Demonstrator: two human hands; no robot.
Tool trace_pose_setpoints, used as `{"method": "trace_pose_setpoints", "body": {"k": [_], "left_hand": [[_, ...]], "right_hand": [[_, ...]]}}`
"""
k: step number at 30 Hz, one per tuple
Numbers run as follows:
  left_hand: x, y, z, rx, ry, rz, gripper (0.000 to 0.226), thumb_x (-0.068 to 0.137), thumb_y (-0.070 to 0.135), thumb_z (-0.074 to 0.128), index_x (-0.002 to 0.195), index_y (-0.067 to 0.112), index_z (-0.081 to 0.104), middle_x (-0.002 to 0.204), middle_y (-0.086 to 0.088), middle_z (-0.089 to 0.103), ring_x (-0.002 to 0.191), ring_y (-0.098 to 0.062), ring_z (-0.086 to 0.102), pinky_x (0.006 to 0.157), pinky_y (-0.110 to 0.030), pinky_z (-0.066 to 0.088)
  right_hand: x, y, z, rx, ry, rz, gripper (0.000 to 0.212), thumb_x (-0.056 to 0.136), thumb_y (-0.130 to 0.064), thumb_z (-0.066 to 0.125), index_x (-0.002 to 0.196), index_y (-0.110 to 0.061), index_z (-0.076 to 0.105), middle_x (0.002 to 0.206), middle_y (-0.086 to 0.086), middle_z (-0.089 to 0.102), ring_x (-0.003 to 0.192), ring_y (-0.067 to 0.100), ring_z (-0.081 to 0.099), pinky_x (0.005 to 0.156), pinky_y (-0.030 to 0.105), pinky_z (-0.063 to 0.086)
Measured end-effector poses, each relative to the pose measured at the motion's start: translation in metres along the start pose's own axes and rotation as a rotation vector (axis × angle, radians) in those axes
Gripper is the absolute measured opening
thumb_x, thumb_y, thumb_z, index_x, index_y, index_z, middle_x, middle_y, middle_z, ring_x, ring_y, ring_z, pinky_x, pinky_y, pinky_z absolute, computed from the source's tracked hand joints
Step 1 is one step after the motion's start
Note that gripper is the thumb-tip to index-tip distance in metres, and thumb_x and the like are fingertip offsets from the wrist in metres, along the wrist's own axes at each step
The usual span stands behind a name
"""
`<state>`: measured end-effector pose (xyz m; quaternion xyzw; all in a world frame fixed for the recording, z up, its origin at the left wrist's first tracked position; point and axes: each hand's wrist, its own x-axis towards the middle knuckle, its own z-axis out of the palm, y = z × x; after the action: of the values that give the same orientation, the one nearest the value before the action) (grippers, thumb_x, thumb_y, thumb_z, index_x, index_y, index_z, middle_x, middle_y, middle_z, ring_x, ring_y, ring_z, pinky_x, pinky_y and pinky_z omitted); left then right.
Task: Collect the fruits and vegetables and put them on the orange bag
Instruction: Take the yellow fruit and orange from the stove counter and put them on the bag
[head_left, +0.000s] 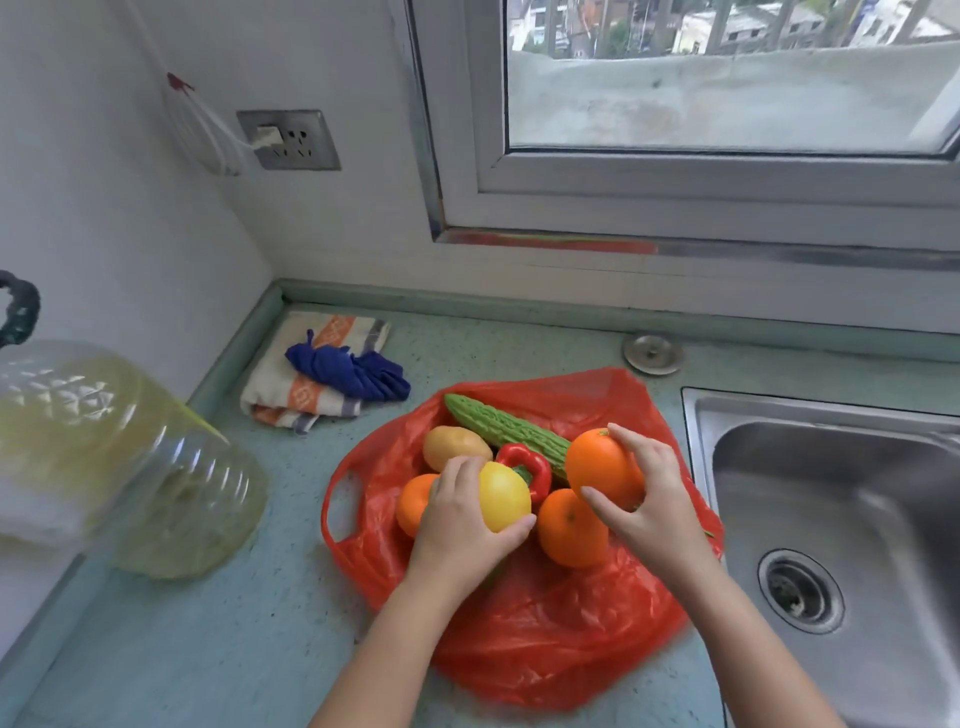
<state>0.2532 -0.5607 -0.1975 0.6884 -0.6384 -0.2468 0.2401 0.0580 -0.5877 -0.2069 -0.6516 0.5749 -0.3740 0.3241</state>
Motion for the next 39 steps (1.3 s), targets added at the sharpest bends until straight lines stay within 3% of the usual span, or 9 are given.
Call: {"method": "trace_pose_setpoints", "body": {"k": [7,11,16,25,32,39], "left_hand": [[0.016,0.004,0.005,0.097,-0.021,0.076,0.081,0.069,0.054,0.070,0.135,0.018,0.039,0.134,0.005,0.039,0.125,-0.012,0.035,0.101,-0.020,0.027],[0.010,0.002,0.008,0.085,-0.073,0.088,0.084,0.068,0.056,0.069,0.138,0.025,0.035,0.125,0.018,0.033,0.122,-0.004,0.033,0.097,-0.009,0.022],[0.006,-0.003,0.010,0.051,-0.079,0.053,0.083,0.066,0.056,0.070,0.136,0.028,0.036,0.121,0.022,0.032,0.117,0.004,0.031,0.089,0.004,0.016],[0.010,0.004,0.009,0.085,-0.118,0.038,0.075,0.062,0.060,0.070,0.122,0.027,0.040,0.117,0.017,0.043,0.111,-0.002,0.041,0.091,-0.017,0.034],[0.006,0.006,0.016,0.040,-0.125,0.108,0.076,0.060,0.061,0.068,0.124,0.026,0.045,0.121,0.015,0.044,0.112,-0.003,0.044,0.094,-0.016,0.034],[0.005,0.004,0.021,0.038,-0.098,0.133,0.080,0.062,0.062,0.066,0.129,0.023,0.045,0.128,0.012,0.042,0.117,-0.003,0.040,0.096,-0.011,0.026]], "right_hand": [[0.036,0.024,0.006,0.006,-0.127,-0.014,0.067,0.074,-0.020,0.074,0.130,-0.033,0.039,0.129,0.001,0.037,0.119,0.010,0.037,0.089,0.023,0.032],[0.051,0.032,0.013,0.005,-0.187,-0.044,0.070,0.073,-0.020,0.075,0.131,-0.032,0.039,0.128,-0.003,0.036,0.116,0.005,0.035,0.091,0.023,0.032],[0.065,0.039,0.018,0.037,-0.165,-0.070,0.070,0.071,-0.020,0.076,0.130,-0.029,0.040,0.122,-0.005,0.040,0.111,0.005,0.040,0.090,0.020,0.032],[0.110,0.056,0.032,-0.060,-0.130,-0.069,0.072,0.069,-0.018,0.078,0.131,-0.016,0.041,0.127,0.009,0.043,0.117,0.019,0.042,0.097,0.026,0.029],[0.125,0.070,0.044,-0.130,-0.222,0.014,0.076,0.072,-0.020,0.075,0.136,-0.022,0.035,0.136,0.012,0.035,0.124,0.028,0.038,0.103,0.039,0.034],[0.121,0.066,0.039,-0.177,-0.192,-0.017,0.074,0.073,-0.025,0.074,0.137,-0.023,0.036,0.139,0.012,0.035,0.128,0.028,0.032,0.103,0.037,0.029]]}}
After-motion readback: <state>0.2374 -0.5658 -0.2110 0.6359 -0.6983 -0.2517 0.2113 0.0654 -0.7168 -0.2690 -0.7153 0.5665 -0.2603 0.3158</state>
